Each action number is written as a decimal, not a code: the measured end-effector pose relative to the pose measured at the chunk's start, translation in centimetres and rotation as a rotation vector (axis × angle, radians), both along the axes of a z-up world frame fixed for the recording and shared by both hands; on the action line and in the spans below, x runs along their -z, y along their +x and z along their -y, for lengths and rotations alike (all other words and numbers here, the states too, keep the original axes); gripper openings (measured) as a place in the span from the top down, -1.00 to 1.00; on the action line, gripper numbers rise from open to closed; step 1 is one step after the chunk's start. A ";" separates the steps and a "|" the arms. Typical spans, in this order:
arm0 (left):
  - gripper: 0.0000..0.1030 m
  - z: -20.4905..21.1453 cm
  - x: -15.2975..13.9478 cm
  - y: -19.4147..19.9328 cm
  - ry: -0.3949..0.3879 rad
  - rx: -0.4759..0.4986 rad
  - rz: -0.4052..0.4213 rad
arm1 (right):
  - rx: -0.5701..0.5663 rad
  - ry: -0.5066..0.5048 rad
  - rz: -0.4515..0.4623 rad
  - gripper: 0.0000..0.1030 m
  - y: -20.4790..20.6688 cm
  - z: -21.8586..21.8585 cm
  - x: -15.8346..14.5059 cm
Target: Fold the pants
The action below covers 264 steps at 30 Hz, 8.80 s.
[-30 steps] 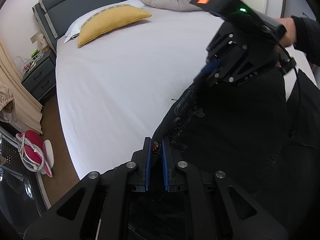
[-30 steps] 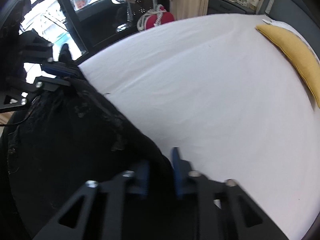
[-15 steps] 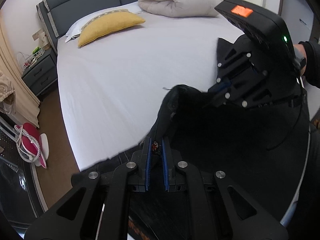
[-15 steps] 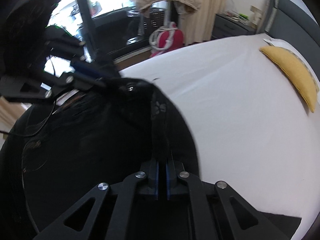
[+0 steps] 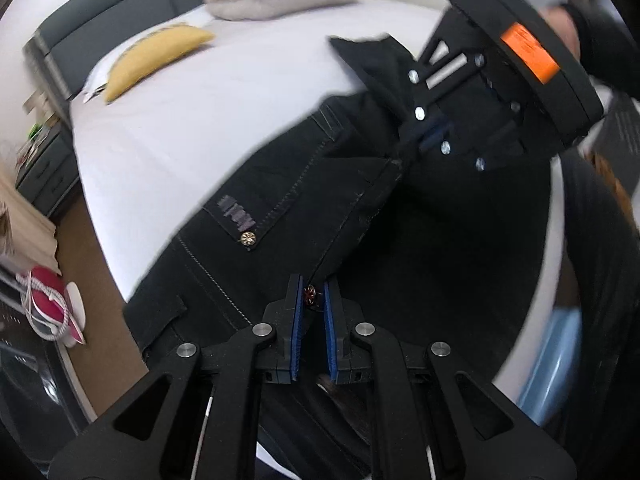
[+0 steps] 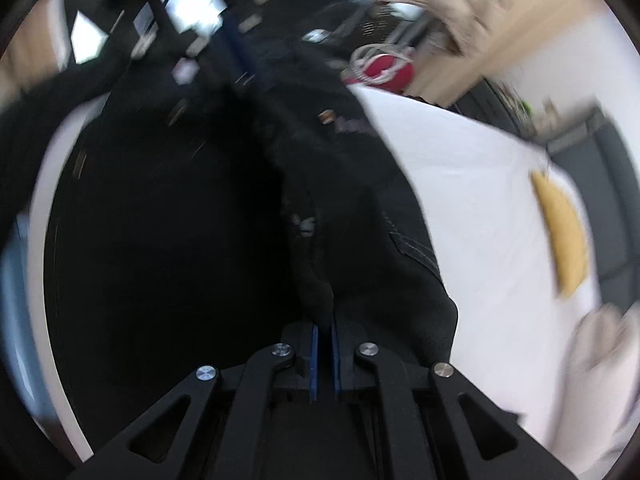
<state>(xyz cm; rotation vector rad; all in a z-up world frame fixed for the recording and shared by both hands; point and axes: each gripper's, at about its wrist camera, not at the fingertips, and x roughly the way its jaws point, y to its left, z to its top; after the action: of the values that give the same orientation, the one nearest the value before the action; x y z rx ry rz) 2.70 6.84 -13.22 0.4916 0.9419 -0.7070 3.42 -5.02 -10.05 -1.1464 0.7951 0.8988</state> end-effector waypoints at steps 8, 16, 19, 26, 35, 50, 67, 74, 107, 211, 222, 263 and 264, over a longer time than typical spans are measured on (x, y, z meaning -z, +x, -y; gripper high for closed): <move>0.83 2.0 1.5 -6.9 0.036 0.079 -0.059 | -0.079 -0.131 0.075 0.88 -8.4 0.7 2.3; 0.83 2.6 1.9 -10.7 0.047 0.113 -0.094 | -0.059 -0.154 0.129 0.87 -11.4 0.2 2.8; 0.83 2.5 1.6 -10.7 0.043 0.118 -0.104 | -0.038 -0.151 0.139 0.87 -11.8 0.3 2.9; 0.83 1.1 0.8 -8.7 0.033 0.130 -0.119 | -0.016 -0.164 0.157 0.87 -13.6 -0.1 2.9; 0.67 0.6 0.6 -8.3 0.029 0.060 -0.137 | 0.040 -0.163 0.184 0.81 -13.7 -1.3 4.8; 0.66 5.9 -0.3 -1.4 -0.153 -0.149 -0.232 | 0.158 -0.101 0.245 0.73 -15.1 -1.4 5.2; 0.66 6.3 2.8 0.5 -0.218 -0.340 -0.292 | 1.137 0.530 0.117 -0.73 5.7 16.6 -7.8; 0.66 5.3 3.9 -0.5 -0.234 -0.358 -0.289 | 1.500 0.450 -0.021 -0.40 22.7 20.3 -1.2; 0.66 5.1 3.3 0.8 -0.210 -0.385 -0.345 | 2.201 1.629 -0.078 0.82 -12.9 47.9 4.0; 0.66 3.6 2.0 -3.0 -0.225 -0.461 -0.301 | 1.985 1.863 -0.418 0.84 -16.3 45.3 9.0; 0.66 3.7 2.2 -3.2 -0.233 -0.471 -0.295 | 2.126 1.751 -0.215 0.95 -15.4 51.4 8.2; 0.66 3.9 -1.2 4.4 -0.408 -0.492 -0.241 | 1.647 1.572 -0.431 0.88 0.9 40.9 2.3; 0.66 5.6 -1.2 4.9 -0.436 -0.454 -0.257 | 1.574 1.580 -0.518 0.88 1.5 37.3 2.9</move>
<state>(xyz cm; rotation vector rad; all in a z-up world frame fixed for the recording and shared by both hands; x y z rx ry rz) 7.62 1.28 -12.04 -0.2018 1.0550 -0.5423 4.92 -42.30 -12.97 1.1191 0.7639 0.1511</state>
